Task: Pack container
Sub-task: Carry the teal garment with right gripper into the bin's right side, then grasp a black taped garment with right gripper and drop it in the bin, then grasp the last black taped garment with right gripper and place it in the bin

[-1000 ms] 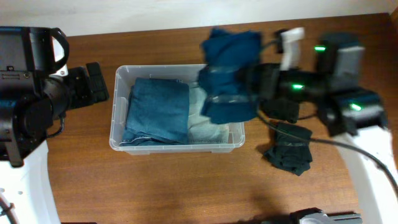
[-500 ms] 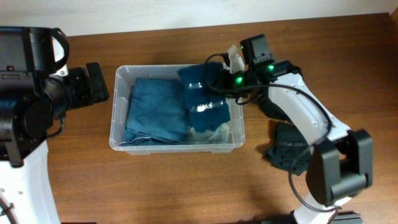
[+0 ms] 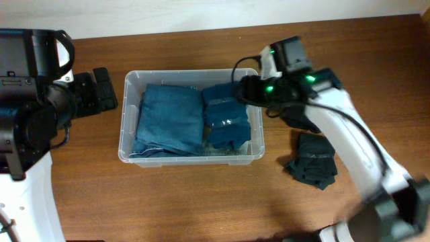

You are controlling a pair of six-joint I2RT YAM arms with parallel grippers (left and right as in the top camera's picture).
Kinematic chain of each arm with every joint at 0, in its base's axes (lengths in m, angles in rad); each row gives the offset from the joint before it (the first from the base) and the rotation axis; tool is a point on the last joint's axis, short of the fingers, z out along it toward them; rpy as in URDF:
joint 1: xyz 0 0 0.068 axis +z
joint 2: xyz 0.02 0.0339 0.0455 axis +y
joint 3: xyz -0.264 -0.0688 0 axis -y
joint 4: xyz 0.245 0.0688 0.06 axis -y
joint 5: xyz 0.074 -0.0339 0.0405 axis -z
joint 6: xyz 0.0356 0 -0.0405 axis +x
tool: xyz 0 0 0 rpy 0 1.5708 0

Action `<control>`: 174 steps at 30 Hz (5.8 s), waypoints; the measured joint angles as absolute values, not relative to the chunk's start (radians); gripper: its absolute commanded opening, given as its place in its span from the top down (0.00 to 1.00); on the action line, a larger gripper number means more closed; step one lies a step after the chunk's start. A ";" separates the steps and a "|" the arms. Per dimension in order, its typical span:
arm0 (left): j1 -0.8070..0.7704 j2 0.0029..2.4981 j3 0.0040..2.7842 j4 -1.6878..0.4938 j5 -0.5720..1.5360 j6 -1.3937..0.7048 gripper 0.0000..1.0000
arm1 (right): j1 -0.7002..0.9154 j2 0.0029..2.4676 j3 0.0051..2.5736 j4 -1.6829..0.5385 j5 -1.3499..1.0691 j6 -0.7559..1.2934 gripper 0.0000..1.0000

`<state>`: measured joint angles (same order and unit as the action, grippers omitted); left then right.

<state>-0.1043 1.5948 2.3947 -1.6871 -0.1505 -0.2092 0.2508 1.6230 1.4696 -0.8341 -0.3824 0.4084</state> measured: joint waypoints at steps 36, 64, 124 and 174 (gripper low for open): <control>-0.104 1.595 2.395 -1.687 -0.151 -0.209 0.00 | -0.428 2.095 1.455 -0.751 -0.539 0.231 0.19; -0.104 1.595 2.395 -1.687 -0.150 -0.209 0.00 | -0.134 1.348 1.447 -0.987 -0.500 0.206 0.93; -0.104 1.594 2.395 -1.687 -0.151 -0.209 0.00 | -0.229 1.171 1.423 -1.270 -0.362 0.407 0.04; -0.104 1.594 2.394 -1.687 -0.150 -0.209 0.00 | -0.073 1.018 1.230 -0.710 -0.980 0.309 0.89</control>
